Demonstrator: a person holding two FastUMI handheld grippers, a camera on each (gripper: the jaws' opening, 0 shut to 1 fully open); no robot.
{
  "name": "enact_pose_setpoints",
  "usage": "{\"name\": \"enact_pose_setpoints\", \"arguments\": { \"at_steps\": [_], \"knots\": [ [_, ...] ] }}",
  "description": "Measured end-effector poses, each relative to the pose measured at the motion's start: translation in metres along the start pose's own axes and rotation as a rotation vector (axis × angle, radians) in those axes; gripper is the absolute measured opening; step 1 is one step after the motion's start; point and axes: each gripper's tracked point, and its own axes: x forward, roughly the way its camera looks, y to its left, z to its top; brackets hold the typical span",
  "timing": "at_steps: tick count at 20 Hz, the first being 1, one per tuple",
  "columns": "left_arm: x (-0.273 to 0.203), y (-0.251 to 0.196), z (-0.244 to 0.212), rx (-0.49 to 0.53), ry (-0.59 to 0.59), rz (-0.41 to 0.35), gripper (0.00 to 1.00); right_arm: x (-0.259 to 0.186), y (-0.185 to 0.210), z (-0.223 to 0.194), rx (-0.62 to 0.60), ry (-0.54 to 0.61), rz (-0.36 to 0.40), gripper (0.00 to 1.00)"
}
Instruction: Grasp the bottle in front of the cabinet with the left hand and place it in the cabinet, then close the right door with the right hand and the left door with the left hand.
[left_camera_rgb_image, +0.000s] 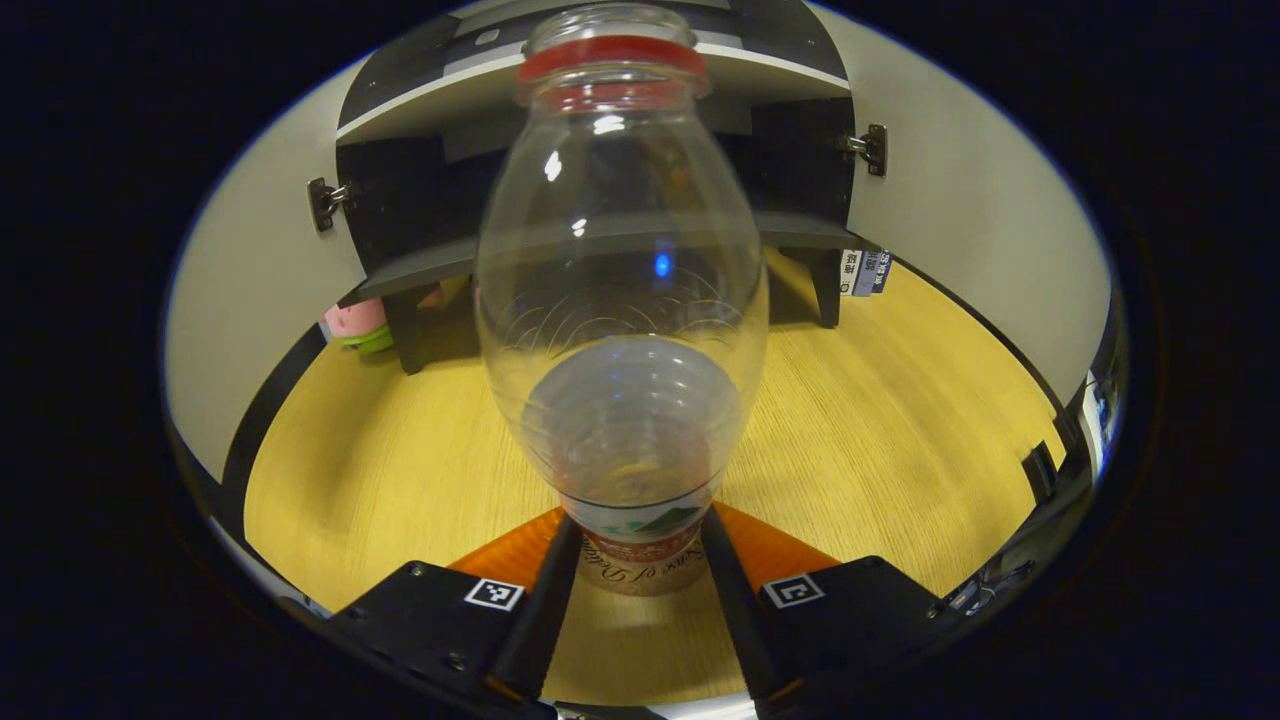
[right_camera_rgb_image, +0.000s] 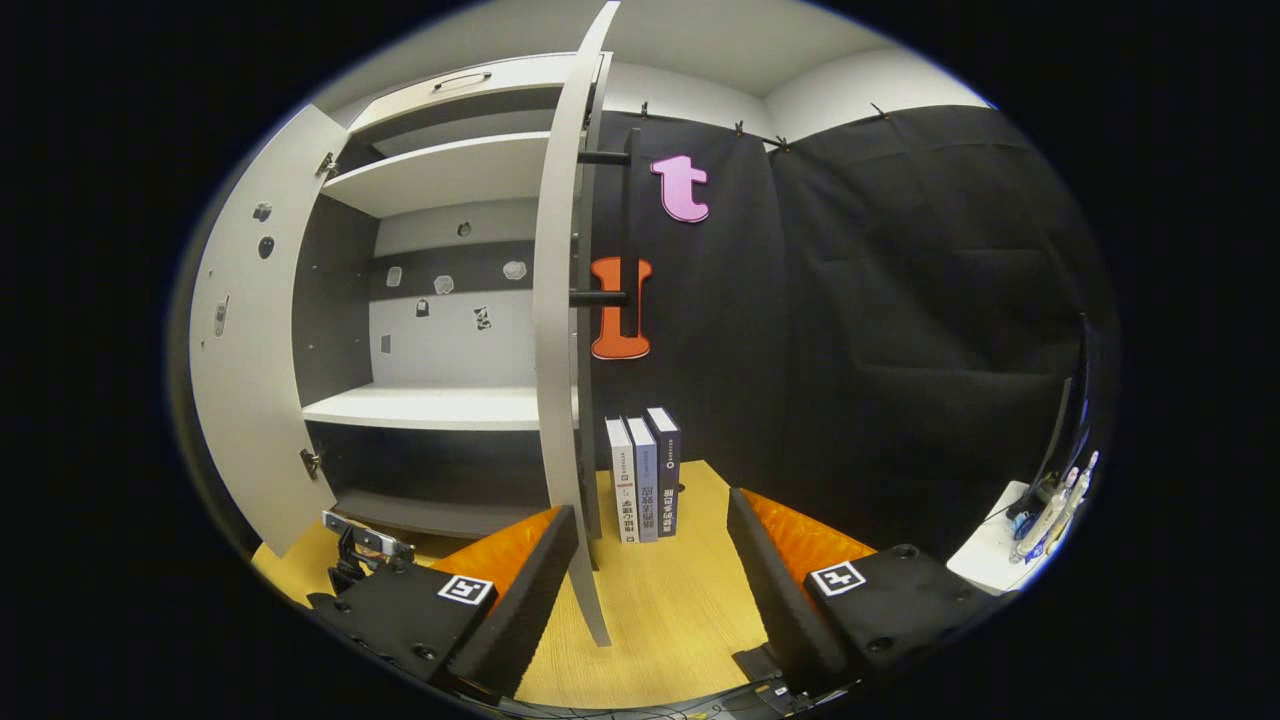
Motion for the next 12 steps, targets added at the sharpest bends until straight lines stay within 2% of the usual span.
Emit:
{"name": "enact_pose_setpoints", "arguments": {
  "at_steps": [5,12],
  "knots": [
    [-0.020,0.009,0.017,-0.006,-0.005,-0.002,0.73,-0.003,0.003,0.000,0.008,-0.007,0.016,0.99],
    [-0.068,0.022,0.078,-0.008,-0.093,-0.017,0.73,-0.005,0.011,0.000,0.003,-0.016,0.045,0.99]
  ]
}}
